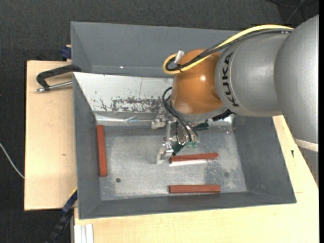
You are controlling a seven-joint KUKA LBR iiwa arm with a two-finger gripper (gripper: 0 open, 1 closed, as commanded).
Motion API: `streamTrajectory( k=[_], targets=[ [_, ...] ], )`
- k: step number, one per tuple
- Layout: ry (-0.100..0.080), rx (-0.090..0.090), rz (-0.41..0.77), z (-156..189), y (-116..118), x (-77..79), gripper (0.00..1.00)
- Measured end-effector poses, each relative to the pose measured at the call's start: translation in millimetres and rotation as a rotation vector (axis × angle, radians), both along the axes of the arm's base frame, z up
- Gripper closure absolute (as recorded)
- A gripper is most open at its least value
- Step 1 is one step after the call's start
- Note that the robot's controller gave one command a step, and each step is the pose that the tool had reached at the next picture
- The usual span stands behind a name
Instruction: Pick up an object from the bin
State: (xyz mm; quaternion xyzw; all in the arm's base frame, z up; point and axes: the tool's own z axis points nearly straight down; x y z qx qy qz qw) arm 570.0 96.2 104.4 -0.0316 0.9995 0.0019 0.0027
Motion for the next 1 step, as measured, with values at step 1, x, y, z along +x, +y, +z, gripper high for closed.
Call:
streamTrajectory(
  k=[1],
  targets=[
    [0.012,-0.007,0.173,-17.6,-31.2,-8.8,0.00]
  ],
)
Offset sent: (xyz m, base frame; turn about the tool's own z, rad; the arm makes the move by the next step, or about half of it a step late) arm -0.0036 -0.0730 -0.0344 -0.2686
